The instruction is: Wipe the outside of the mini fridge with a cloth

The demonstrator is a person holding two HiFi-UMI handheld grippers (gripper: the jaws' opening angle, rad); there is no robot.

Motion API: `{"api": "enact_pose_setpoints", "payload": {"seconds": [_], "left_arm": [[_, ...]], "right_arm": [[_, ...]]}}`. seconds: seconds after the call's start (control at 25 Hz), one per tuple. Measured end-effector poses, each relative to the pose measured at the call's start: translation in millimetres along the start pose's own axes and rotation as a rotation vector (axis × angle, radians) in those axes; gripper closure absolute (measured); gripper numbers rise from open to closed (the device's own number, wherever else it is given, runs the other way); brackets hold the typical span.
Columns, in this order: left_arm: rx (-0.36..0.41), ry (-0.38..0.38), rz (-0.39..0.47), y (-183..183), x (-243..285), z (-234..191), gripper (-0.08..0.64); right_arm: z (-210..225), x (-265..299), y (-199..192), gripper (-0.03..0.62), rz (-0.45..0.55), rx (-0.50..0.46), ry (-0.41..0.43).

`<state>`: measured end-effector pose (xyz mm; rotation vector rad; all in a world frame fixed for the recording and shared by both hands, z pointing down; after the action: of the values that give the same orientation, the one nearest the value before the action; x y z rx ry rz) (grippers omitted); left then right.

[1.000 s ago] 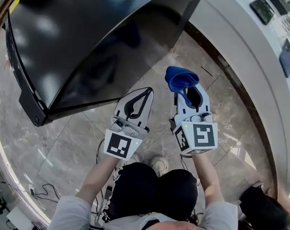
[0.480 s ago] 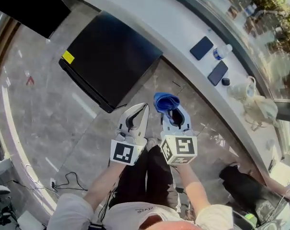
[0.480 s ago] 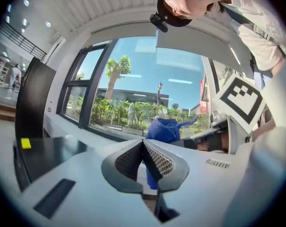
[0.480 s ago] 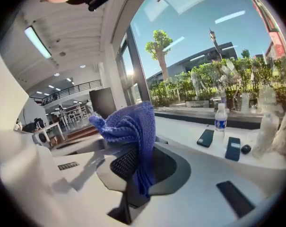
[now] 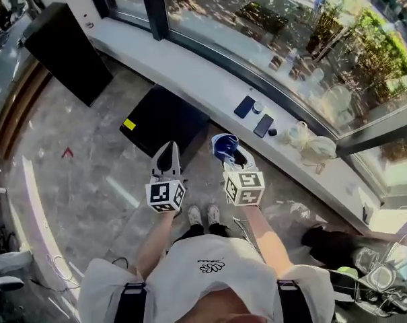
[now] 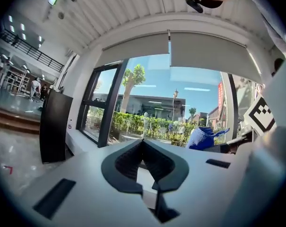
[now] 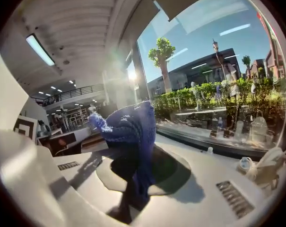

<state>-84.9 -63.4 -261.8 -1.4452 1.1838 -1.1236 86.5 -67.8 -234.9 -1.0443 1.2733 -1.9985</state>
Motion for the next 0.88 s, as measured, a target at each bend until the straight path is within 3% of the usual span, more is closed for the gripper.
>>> {"api": "enact_pose_setpoints", "payload": {"seconds": [0.24, 0.48, 0.88], "left_arm": [[0.035, -0.065, 0.019, 10.8, -25.3, 22.1, 0.555], [0.082, -0.135, 0.049, 19.3, -34.9, 46.9, 0.555], [0.077, -0.137, 0.071, 25.6, -45.9, 44.7, 0.555]], "right_arm": [[-22.8, -39.1, 16.6, 0.52, 0.04, -0.023, 0.059], [-26.3, -56.2, 24.2, 0.52, 0.098, 0.006, 0.044], [-34.3, -63.4, 24.4, 0.52, 0.103, -0.021, 0.033]]}}
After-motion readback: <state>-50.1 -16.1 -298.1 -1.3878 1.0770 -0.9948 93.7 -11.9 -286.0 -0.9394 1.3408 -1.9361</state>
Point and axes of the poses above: the fingertips, and each gripper's own axes: x forward along the fingers, z to its right, y out of its top, the point moved 1 cm from there along -x, backward along the fingers, and after that the axes turned 9 degrees about y, right-handed, at the moved point
